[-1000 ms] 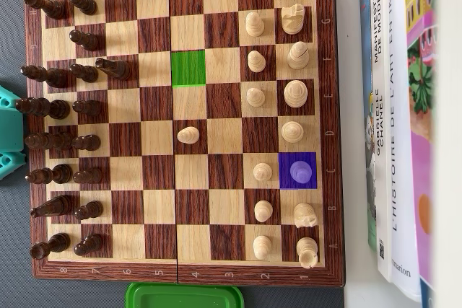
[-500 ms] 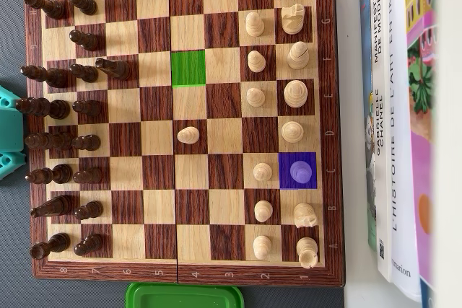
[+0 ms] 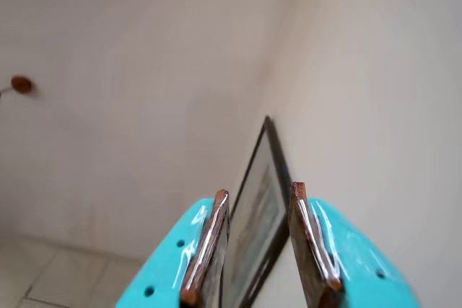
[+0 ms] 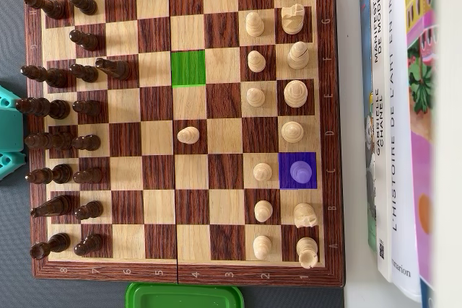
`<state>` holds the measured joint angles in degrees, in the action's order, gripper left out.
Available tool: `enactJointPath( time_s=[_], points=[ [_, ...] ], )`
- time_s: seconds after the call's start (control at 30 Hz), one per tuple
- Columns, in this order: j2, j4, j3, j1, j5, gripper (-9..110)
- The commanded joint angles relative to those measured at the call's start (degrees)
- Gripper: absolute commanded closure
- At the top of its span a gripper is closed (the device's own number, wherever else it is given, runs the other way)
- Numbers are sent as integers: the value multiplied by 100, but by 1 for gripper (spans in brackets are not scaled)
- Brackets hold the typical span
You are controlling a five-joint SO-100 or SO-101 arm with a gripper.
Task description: Play chess
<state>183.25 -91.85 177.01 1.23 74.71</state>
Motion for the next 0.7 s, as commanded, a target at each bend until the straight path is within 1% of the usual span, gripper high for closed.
enactJointPath(
  time_s=[0.0, 0.27, 0.47, 0.67],
  points=[
    [-281, 888, -615, 35, -378, 88],
    [-721, 2883, -1661, -9, -633, 88],
    [-1230, 4957, -2584, 0, -633, 88],
    [-1837, 6671, -3454, -35, -633, 88]
  ],
)
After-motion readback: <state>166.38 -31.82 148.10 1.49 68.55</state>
